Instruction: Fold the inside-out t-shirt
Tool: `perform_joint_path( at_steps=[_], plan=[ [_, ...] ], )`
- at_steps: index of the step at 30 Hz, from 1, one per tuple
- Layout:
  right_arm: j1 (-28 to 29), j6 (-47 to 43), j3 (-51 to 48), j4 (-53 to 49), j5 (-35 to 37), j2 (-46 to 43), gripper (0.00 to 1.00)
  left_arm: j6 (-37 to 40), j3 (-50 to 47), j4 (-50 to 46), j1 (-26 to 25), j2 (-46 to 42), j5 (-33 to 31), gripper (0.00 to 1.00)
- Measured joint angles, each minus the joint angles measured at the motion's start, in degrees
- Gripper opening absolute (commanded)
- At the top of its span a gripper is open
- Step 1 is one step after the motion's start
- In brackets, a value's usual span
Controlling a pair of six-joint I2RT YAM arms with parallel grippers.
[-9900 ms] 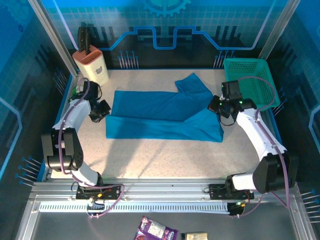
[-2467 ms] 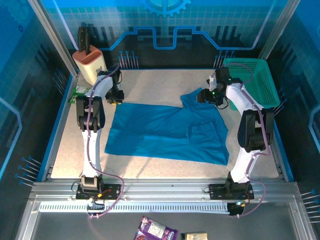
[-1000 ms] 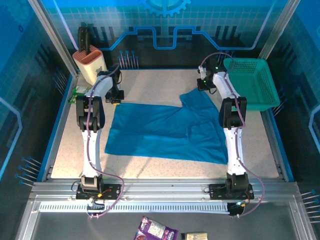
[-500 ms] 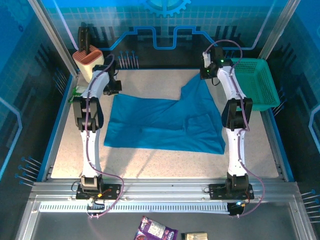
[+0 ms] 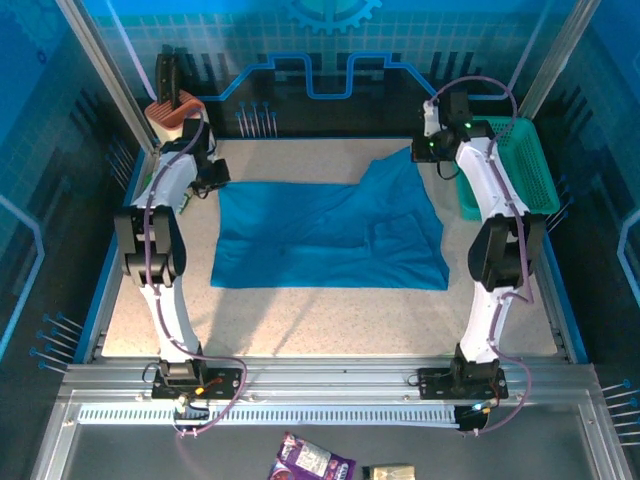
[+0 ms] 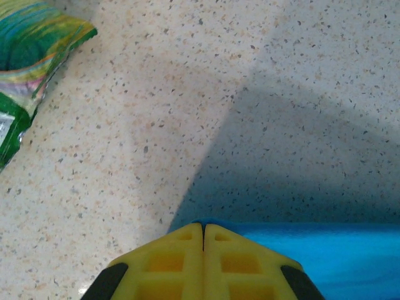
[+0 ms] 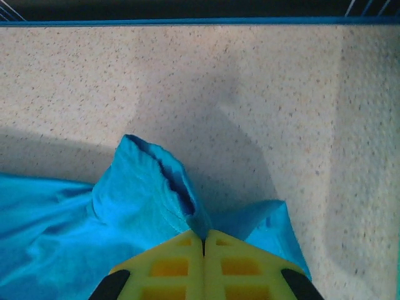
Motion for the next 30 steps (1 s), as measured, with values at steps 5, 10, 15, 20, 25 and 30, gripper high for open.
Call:
perform_joint_path(
  at_steps=[5, 10, 15, 20, 25, 30],
  plan=[
    [0.0, 1.9, -10.4, 1.0, 0.0, -8.2, 0.00, -2.4, -10.6, 4.3, 1.0, -6.1, 2.2, 0.00],
    [0.0, 3.9, -21.4, 2.3, 0.0, -16.4, 0.00, -4.5, -20.4, 8.2, 1.2, -12.9, 4.2, 0.00],
    [0.0, 6.0, -31.7, 3.6, 0.0, -24.0, 0.00, -6.6, -28.3, 10.6, 1.2, -19.2, 4.7, 0.00],
    [0.0, 8.5, -41.7, 5.6, 0.0, -30.4, 0.00, -8.5, -34.5, 12.4, 1.3, -23.0, 4.7, 0.00],
    [0.0, 11.2, -50.2, 7.2, 0.2, -34.7, 0.00, -11.0, -38.6, 12.4, 2.1, -24.4, 4.7, 0.00],
    [0.0, 13.5, -56.0, 8.4, 0.7, -38.2, 0.00, -12.5, -40.9, 12.4, 3.0, -25.5, 4.5, 0.00]
  ],
)
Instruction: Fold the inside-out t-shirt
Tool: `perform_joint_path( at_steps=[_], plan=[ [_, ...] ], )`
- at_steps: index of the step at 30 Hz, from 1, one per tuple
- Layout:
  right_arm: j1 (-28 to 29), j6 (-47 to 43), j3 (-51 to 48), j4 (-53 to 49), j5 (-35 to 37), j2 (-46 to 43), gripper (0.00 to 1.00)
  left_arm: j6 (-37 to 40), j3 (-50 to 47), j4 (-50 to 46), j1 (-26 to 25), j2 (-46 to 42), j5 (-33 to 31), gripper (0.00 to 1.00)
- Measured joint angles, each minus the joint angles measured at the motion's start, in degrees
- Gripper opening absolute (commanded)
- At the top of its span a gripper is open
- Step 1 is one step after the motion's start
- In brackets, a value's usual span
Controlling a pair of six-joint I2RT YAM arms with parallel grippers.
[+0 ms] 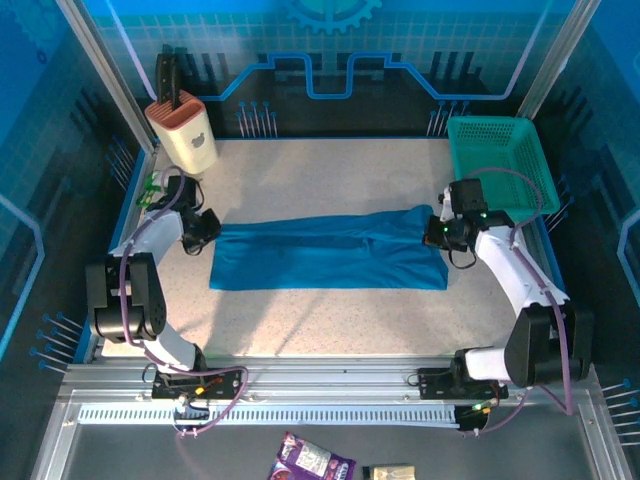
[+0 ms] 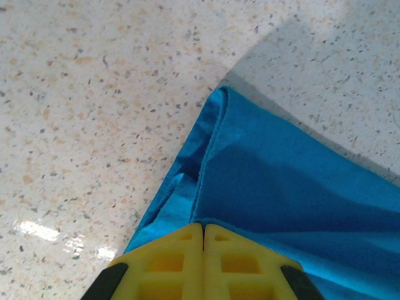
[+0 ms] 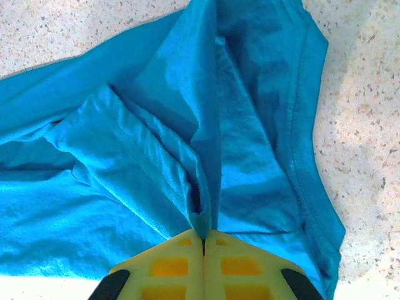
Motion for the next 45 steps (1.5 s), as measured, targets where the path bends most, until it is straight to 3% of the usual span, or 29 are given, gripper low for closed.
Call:
perform_joint_path(
  at_steps=[17, 19, 21, 22, 23, 25, 27, 29, 37, 45],
  plan=[
    [-1.9, 2.4, -2.0, 0.6, 0.0, -5.9, 0.00, -1.2, 0.1, -1.4, 0.8, -2.9, 0.0, 0.00],
    [-1.9, 3.6, -5.0, 2.7, -0.1, -7.8, 0.00, -1.7, -1.6, -0.3, 0.8, -3.7, 0.0, 0.00],
    [-1.9, 5.0, -9.5, 2.6, -0.2, -9.7, 0.00, -2.0, -4.7, -0.2, 0.8, -4.5, 0.0, 0.06],
    [-1.9, 5.8, -11.7, 2.2, -0.2, -10.0, 0.01, -2.3, -6.4, -0.2, 0.8, -4.6, 0.0, 0.10],
    [-1.9, 6.7, -13.7, 2.0, -0.2, -10.0, 0.12, -2.6, -7.9, -0.2, 0.8, -4.6, 0.0, 0.17],
    [-1.9, 8.3, -15.8, 1.3, 0.1, -9.7, 0.22, -3.3, -10.2, -0.4, 0.8, -4.6, 0.0, 0.28],
    [-1.9, 9.7, -16.3, 0.5, 0.8, -9.8, 0.33, -4.0, -11.0, -1.1, 0.9, -4.6, -0.3, 0.32],
    [-1.9, 10.4, -16.2, 0.5, 1.5, -10.1, 0.35, -4.5, -11.0, -1.1, 1.0, -5.0, -0.7, 0.35],
    [2.6, 9.6, -9.2, 0.5, 2.2, -9.2, 0.40, -4.0, -4.5, -4.8, -0.1, -9.1, -2.5, 0.32],
    [10.8, 4.9, 2.1, 2.7, -3.6, 9.2, 0.44, -3.1, 1.8, -5.8, -9.2, -2.5, -2.4, 0.19]
  ],
)
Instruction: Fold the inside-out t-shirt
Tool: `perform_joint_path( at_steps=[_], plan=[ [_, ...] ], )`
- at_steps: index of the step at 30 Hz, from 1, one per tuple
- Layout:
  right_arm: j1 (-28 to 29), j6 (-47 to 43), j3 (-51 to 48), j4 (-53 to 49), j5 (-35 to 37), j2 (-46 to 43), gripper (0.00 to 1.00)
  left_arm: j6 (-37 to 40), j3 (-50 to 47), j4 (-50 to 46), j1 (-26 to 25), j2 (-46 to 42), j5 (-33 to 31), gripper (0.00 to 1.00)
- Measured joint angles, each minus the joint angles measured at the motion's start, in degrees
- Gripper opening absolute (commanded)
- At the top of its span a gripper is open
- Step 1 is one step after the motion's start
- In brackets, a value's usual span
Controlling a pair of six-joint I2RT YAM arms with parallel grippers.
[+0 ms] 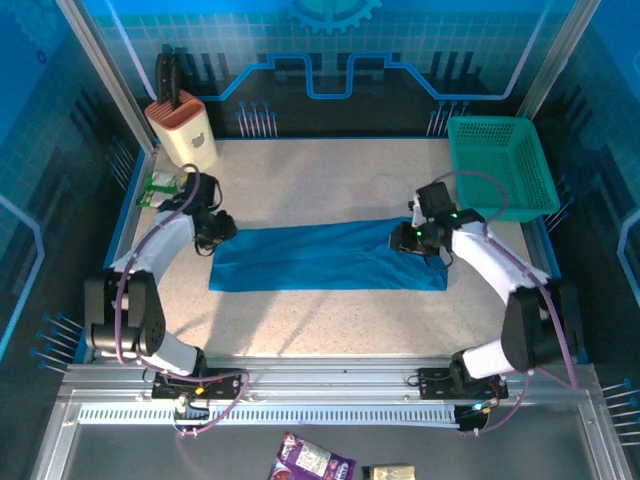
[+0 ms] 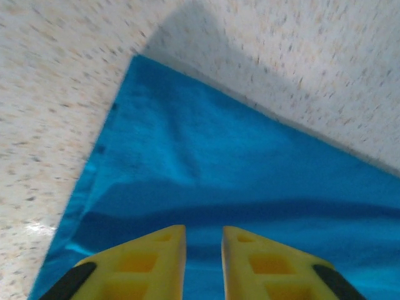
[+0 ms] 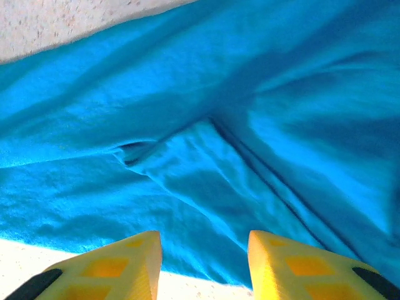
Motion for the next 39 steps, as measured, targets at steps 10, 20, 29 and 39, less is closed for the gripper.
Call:
perform_joint_path(
  at_steps=[10, 20, 29, 39],
  plan=[
    [0.9, -3.4, 3.5, -1.9, 1.5, 12.4, 0.48, 0.3, -0.9, 0.2, 0.8, 10.5, -0.7, 0.17],
    [0.9, -8.8, 7.5, -3.4, 0.2, 13.2, 0.43, 2.8, -0.3, -0.3, 1.7, 11.5, -4.4, 0.16],
    [0.9, -14.4, 17.0, -3.8, 1.0, 23.1, 0.42, 2.8, 1.0, -0.3, 1.7, 11.5, -4.6, 0.17],
    [1.6, -16.2, 17.7, -8.1, -0.2, 23.1, 0.00, 2.8, 1.0, -0.3, 1.7, 10.8, -4.5, 0.17]
  ],
)
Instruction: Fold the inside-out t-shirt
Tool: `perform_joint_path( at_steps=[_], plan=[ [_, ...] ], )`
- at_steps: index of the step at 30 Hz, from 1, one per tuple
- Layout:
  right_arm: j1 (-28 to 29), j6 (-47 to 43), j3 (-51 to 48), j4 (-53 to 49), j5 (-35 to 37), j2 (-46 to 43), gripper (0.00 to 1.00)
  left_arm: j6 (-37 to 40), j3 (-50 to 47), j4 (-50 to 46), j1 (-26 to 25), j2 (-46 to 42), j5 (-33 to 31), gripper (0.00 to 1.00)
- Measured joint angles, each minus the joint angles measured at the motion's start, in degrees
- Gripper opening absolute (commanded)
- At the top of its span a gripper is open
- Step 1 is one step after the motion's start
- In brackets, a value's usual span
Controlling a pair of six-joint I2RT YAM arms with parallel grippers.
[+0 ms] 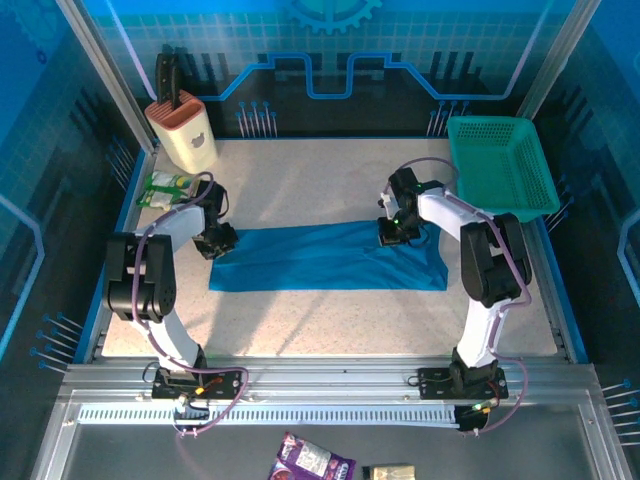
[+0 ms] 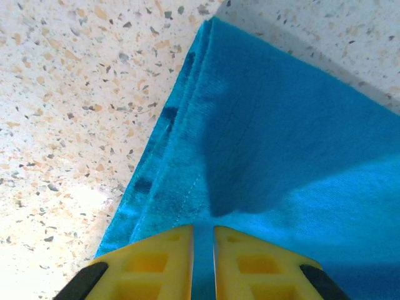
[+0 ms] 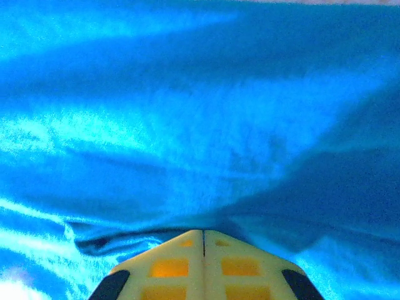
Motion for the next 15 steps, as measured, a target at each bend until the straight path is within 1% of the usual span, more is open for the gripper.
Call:
perform_joint_path(
  at_steps=[3, 7, 8, 9, 11, 12, 13, 15],
  plan=[
    [1.8, 0.9, -0.9, -1.5, -0.2, -3.5, 0.00, 0.0, 0.0, -0.1, 0.0, -1.2, 0.0, 0.17],
    [6.5, 3.6, -4.1, -2.4, -1.9, -8.7, 0.00, 0.0, 0.0, -0.8, 0.0, -3.5, 0.4, 0.17],
    [7.7, 4.3, -5.1, -2.6, -2.7, -9.4, 0.03, 0.0, 0.0, -1.0, -0.1, -3.9, 0.5, 0.17],
    [8.9, 5.2, -6.3, -2.8, -3.8, -10.0, 0.13, 0.0, 0.0, -1.3, -0.3, -4.4, 0.7, 0.17],
    [10.7, 6.9, -8.3, -3.4, -6.4, -10.3, 0.24, -0.1, 0.1, -1.7, -0.9, -5.1, 0.9, 0.18],
    [11.1, 7.6, -9.2, -3.7, -7.7, -10.3, 0.35, -0.2, 0.2, -2.0, -1.5, -5.4, 1.0, 0.18],
    [11.3, 8.2, -10.0, -3.9, -8.8, -10.6, 0.41, -0.2, 0.5, -2.5, -2.5, -5.6, 1.2, 0.18],
    [11.0, 9.0, -11.4, -4.2, -10.1, -12.2, 0.44, -0.3, 1.1, -2.9, -4.5, -5.7, 1.4, 0.18]
  ],
)
